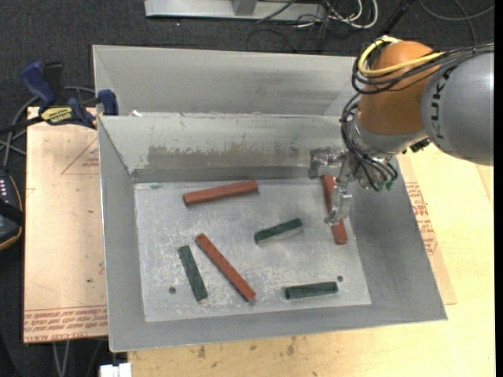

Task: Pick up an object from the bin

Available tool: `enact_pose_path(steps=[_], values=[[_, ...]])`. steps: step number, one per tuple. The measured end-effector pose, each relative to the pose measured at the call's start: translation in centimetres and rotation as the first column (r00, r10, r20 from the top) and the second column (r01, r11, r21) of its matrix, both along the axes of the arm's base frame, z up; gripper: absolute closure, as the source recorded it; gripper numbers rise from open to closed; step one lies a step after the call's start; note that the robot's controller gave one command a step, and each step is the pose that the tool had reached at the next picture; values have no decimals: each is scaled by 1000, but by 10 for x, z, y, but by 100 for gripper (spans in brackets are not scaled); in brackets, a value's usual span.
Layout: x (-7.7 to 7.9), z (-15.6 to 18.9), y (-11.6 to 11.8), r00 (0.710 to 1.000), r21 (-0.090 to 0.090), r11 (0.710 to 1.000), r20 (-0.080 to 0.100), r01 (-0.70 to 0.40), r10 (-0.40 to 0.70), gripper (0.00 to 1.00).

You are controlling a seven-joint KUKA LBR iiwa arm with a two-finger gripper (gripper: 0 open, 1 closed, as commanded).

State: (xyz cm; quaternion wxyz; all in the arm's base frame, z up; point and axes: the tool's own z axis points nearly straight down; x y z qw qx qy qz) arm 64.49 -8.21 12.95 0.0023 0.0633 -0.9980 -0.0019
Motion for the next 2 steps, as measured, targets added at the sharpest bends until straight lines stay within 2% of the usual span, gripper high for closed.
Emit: enact_pose_path(steps=[1,2], values=[[-19,-60,91,917,0,917,5,-399,399,0],[-18,-57,88,918,-3,918,8,-397,397,100]])
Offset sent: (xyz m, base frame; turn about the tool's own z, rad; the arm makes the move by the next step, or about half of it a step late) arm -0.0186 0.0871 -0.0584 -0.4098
